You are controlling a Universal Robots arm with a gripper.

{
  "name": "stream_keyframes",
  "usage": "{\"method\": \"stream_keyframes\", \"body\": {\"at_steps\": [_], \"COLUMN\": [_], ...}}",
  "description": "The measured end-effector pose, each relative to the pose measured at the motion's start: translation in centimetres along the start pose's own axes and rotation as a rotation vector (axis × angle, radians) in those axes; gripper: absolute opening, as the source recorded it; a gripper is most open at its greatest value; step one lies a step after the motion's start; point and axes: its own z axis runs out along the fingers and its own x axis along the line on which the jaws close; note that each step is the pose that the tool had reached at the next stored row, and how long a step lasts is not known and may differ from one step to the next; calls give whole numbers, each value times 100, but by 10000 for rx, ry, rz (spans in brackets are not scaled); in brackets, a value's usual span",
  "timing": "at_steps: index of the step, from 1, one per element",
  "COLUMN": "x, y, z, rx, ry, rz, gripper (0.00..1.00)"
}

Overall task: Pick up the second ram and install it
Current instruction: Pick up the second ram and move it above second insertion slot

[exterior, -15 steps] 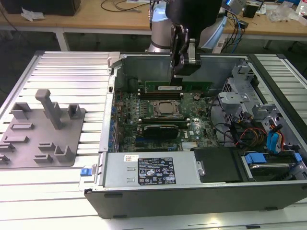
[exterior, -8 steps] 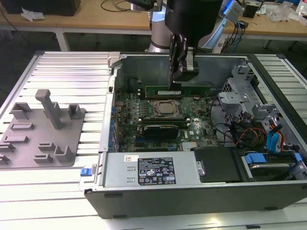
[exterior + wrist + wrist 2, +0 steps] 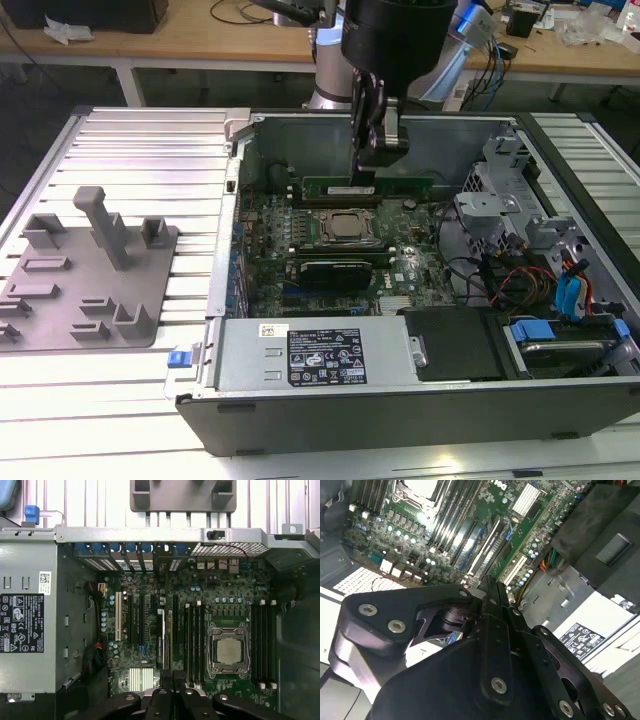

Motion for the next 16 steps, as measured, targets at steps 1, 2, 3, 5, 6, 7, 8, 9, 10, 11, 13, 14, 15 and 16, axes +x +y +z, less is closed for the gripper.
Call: {"method": "stream_keyframes", "body": {"at_steps": [1, 2, 3, 5, 6, 7, 8, 9, 10, 11, 13, 14, 15, 16], "x": [-8, -23, -43, -73, -88, -100, -111, -119, -125, -130, -140, -144, -146, -152], "y": [0, -1, -1, -2, -3, -4, -4, -5, -7, -10, -13, -14, -14, -14], "z": [7, 22, 42, 65, 77, 88, 102, 115, 134, 152, 179, 193, 202, 217], "rx": [0, 1, 1, 1, 0, 1, 1, 1, 1, 1, 1, 1, 1, 1], "ry": [0, -2, -1, 0, -1, -1, -1, -3, -2, -1, -1, -2, -2, -1], "rz": [1, 0, 1, 0, 0, 0, 0, -1, 0, 0, 0, 0, 0, 1], "gripper": [9, 9, 9, 9, 9, 9, 9, 9, 9, 9, 9, 9, 9, 9]}}
